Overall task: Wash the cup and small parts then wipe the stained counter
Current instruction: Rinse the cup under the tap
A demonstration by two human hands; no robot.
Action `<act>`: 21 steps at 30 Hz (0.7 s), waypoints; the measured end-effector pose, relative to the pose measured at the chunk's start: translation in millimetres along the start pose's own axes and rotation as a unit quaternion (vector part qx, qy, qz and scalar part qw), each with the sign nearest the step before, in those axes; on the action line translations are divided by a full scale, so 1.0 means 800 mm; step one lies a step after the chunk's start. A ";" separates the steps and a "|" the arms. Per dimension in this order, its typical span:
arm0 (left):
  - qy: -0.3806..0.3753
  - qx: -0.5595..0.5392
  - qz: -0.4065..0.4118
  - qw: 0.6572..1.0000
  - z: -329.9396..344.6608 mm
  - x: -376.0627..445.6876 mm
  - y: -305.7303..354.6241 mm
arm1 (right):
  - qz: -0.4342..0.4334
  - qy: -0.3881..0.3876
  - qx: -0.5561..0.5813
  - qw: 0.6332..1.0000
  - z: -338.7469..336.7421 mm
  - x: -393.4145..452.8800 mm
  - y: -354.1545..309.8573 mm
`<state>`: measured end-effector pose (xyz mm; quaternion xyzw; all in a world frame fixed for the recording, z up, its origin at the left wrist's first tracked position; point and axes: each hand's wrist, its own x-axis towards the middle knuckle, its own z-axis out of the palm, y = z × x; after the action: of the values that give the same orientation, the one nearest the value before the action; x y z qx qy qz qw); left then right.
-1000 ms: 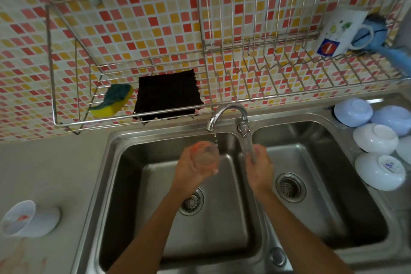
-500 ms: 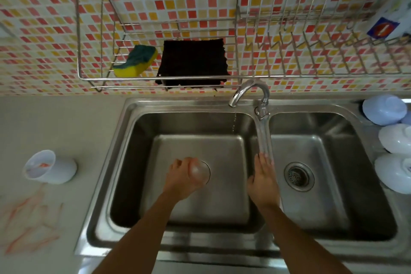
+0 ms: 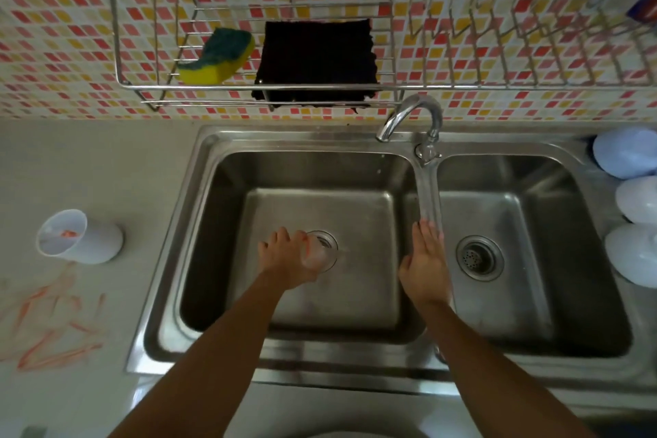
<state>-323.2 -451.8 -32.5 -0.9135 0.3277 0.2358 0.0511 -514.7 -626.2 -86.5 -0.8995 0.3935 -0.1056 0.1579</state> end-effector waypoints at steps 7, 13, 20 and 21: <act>-0.019 0.119 -0.019 0.993 -0.005 0.009 -0.006 | -0.002 -0.015 -0.016 1.000 0.001 -0.001 0.001; -0.017 0.196 -0.032 0.980 -0.002 0.011 -0.016 | 0.000 -0.006 -0.007 1.000 0.002 -0.001 0.000; 0.007 0.186 -0.024 0.982 -0.001 -0.023 -0.034 | 0.016 -0.026 0.036 0.999 -0.010 -0.001 -0.007; 0.011 0.174 -0.024 0.984 0.000 -0.029 -0.038 | 0.028 -0.038 0.044 0.998 -0.014 0.000 -0.009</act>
<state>-319.8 -414.5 -23.1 -0.9006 0.3426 0.1638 0.2114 -513.2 -623.7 -73.7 -0.8837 0.4068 -0.0841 0.2154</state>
